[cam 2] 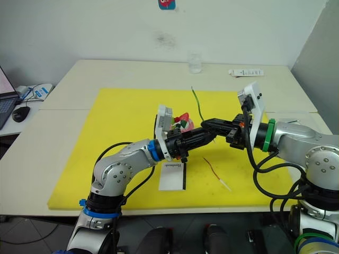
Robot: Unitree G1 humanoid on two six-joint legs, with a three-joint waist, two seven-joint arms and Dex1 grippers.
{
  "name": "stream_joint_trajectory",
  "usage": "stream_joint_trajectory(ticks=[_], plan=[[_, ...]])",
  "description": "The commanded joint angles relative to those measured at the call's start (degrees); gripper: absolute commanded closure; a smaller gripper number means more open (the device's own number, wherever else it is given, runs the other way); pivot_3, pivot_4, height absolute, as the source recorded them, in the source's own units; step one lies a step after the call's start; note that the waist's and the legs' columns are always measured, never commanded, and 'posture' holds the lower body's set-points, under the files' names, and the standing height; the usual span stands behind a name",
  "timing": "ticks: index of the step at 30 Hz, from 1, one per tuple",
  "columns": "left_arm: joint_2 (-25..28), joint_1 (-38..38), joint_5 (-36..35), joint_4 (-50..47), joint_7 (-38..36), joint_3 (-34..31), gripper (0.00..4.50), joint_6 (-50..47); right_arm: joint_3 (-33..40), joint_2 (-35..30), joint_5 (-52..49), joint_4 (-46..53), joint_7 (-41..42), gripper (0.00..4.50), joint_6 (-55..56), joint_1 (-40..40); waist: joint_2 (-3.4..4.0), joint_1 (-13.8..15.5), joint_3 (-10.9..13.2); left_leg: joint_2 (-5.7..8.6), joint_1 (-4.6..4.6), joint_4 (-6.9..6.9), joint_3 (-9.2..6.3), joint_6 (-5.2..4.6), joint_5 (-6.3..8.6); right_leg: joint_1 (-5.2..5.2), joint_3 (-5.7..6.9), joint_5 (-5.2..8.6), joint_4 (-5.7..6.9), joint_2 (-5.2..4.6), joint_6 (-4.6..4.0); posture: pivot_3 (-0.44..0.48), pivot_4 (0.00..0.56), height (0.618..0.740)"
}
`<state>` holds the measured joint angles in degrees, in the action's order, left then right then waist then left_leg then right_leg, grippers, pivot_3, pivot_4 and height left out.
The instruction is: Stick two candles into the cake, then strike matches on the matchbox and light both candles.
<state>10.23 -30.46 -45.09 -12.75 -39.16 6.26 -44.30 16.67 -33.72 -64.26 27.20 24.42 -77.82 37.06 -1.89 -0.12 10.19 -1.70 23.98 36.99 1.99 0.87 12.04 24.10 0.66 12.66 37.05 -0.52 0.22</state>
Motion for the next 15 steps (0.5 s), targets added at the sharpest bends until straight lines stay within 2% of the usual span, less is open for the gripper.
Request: stream_joint_trajectory(ticks=[1, 4, 12, 15], plan=[[-0.5, -1.0, -0.8, -1.2, -0.5, -0.9, 3.68, 1.0, 0.3, -0.8, -1.5, 0.3, -0.6, 4.5, 1.7, 0.4, 0.0, 0.0, 0.0, 0.0, 0.0, 0.0, 0.0, 0.0, 0.0, 0.0, 0.0, 0.0, 0.0, 0.0, 0.0, 0.0, 0.15, 0.74], [-0.9, -0.9, -1.9, -1.4, 0.3, -1.7, 4.48, -0.4, 0.1, -1.0, -1.8, 0.3, -0.8, 4.5, 1.9, 0.3, 0.0, 0.0, 0.0, 0.0, 0.0, 0.0, 0.0, 0.0, 0.0, 0.01, 0.0, 0.0, 0.0, 0.0, 0.0, 0.0, 0.15, 0.74], [-0.5, -0.7, -3.5, -1.7, 1.2, -2.5, 4.48, -2.2, -0.4, -1.9, -3.1, 0.7, -0.7, 4.5, 3.4, -0.6, 0.0, 0.0, 0.0, 0.0, 0.02, -0.01, 0.0, 0.0, 0.0, 0.01, 0.0, 0.0, -0.04, 0.0, 0.0, 0.0, 0.15, 0.74], [0.2, -0.8, -3.9, -1.6, 1.5, -2.6, 4.5, -3.6, 0.1, -2.4, -4.8, 1.0, -0.6, 3.83, 4.0, -0.7, 0.0, 0.0, 0.0, -0.01, 0.02, -0.01, 0.0, 0.0, 0.0, 0.01, 0.0, 0.0, -0.03, 0.0, 0.0, 0.0, 0.15, 0.74]])
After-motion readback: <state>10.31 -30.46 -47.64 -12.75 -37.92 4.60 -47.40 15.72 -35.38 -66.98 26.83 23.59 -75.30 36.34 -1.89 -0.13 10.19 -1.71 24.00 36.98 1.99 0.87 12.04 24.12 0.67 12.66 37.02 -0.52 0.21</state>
